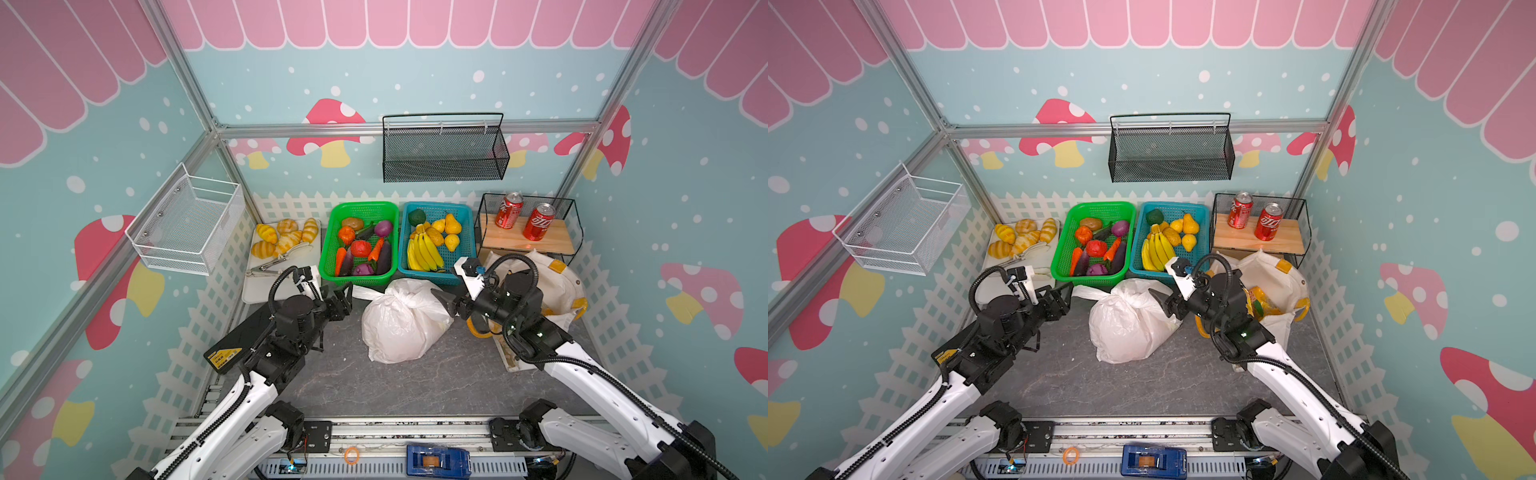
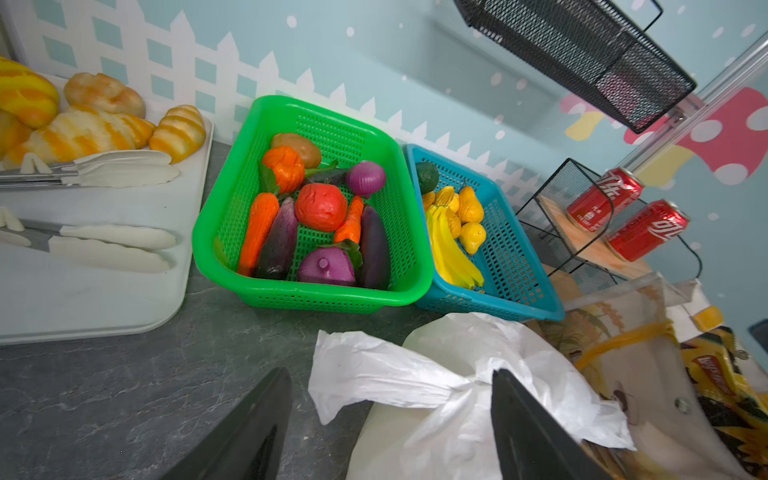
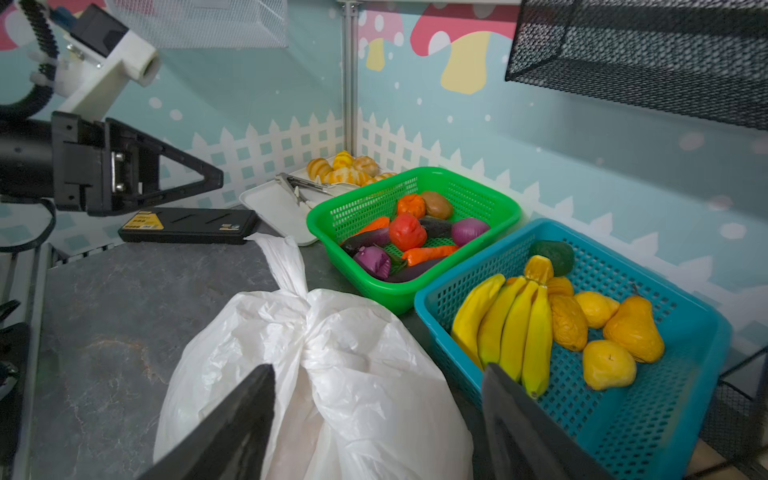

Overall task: Place the mixed food into the grocery bags and tie them
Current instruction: 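Grasp the white bag's knot with the left gripper while right reaches toward tote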

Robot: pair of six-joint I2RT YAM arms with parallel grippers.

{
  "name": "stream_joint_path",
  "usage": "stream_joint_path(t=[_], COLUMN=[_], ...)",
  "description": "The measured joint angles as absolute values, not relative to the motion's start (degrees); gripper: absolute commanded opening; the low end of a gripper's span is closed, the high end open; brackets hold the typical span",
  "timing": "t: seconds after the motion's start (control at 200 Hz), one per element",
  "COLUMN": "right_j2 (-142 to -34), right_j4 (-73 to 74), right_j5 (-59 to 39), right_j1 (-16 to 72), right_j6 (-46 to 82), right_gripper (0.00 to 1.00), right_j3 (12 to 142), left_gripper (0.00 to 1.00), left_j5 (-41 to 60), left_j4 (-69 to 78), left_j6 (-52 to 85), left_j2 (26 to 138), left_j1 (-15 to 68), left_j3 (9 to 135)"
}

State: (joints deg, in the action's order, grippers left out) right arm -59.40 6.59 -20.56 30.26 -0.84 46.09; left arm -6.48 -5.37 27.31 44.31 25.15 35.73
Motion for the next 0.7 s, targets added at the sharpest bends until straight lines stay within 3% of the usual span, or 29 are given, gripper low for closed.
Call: stream_joint_path(t=[0.31, 0.56, 0.7], right_j2=[-77.82, -81.23, -79.81], right_j4=[-3.66, -10.57, -9.98], right_j5=[-29.69, -26.52, -21.26], right_j1=[31.18, 31.57, 30.70], right_j6=[-10.55, -10.41, -5.50], right_gripper=[0.89, 0.89, 0.89], right_j3=[60.82, 62.76, 61.89], left_gripper=[0.80, 0.82, 0.86], left_j5=[-3.09, 1.28, -0.84], left_j4=[-7.92, -8.27, -12.23], left_j6=[27.49, 28.10, 24.18], left_j2=[44.71, 48.31, 55.37], left_j1=[25.15, 25.85, 35.03], left_j3=[36.88, 37.30, 43.53])
